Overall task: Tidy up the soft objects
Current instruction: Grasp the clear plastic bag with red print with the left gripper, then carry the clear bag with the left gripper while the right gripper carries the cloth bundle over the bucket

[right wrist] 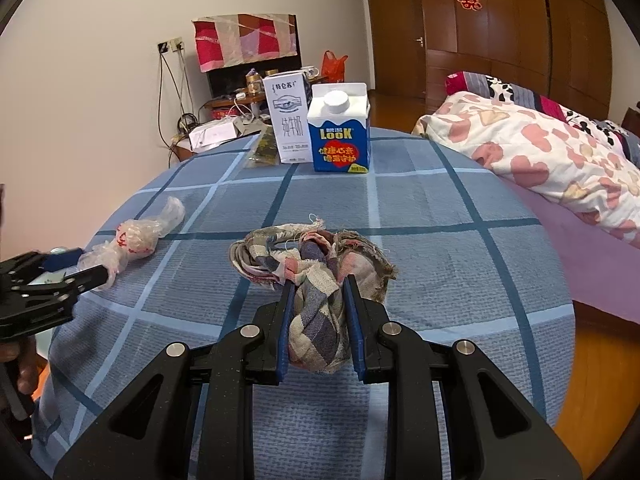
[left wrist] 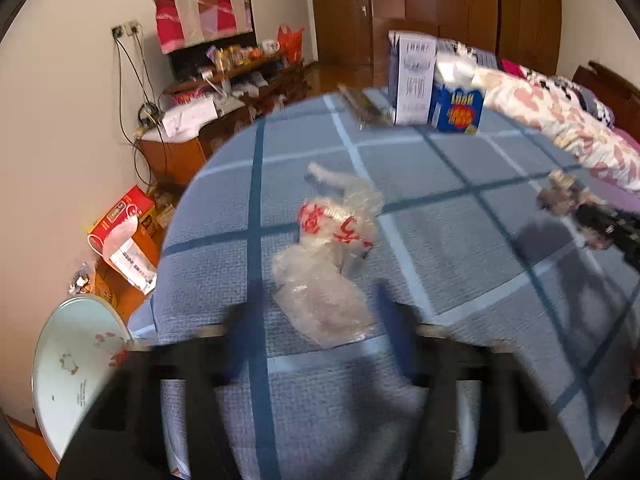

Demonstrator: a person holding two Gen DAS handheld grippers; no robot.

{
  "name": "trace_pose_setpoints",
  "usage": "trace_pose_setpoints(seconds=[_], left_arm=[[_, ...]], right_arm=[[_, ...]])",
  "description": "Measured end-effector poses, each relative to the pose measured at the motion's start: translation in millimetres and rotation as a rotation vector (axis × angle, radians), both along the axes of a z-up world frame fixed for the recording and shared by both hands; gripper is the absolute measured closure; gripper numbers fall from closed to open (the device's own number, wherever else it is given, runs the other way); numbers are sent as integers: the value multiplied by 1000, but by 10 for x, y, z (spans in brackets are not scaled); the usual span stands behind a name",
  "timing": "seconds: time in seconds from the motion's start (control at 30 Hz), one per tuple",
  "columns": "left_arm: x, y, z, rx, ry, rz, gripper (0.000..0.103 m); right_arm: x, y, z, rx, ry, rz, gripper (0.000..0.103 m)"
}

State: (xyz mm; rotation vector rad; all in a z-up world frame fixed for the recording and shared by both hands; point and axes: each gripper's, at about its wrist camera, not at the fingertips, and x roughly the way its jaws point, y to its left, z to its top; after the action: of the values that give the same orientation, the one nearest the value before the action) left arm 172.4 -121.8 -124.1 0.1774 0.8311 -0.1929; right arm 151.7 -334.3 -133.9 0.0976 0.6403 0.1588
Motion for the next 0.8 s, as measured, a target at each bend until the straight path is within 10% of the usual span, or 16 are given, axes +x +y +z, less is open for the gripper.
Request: trace_pose_setpoints(seconds=[0.13,0.8], left_arm=[[-39,46,15,0,-6,-17,90],[-515,933,447,-16,-130,90,92]], right_arm=[[-8,70,30,3,-5,11,78],[7,1084,331,-29,-73,175,78]])
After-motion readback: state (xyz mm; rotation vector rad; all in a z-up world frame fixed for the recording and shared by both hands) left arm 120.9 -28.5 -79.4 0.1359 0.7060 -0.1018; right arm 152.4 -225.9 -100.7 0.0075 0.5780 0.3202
